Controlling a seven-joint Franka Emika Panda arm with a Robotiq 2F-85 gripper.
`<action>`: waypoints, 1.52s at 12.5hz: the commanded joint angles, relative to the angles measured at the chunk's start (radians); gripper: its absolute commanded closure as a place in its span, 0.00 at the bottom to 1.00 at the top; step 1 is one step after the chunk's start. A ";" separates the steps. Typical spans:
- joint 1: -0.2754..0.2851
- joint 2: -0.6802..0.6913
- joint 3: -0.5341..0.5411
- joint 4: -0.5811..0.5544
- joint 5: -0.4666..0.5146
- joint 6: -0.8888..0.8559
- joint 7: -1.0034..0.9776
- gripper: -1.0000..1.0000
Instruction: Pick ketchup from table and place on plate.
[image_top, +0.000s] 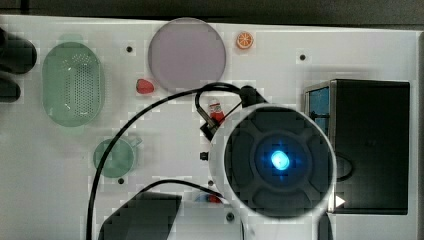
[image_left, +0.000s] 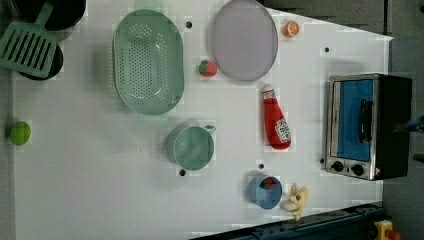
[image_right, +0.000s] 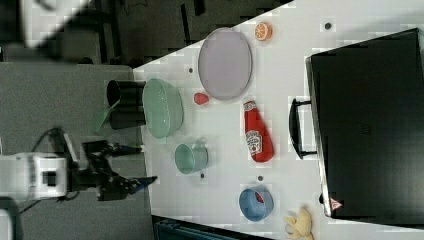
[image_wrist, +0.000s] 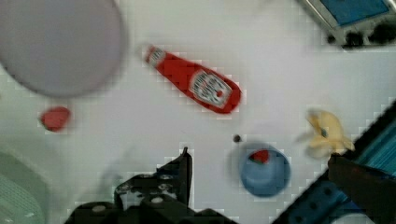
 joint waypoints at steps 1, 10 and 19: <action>-0.013 0.054 0.003 -0.022 0.010 0.032 -0.080 0.00; -0.016 0.222 -0.001 -0.198 0.008 0.355 -0.766 0.00; -0.015 0.448 -0.008 -0.332 -0.009 0.724 -1.052 0.00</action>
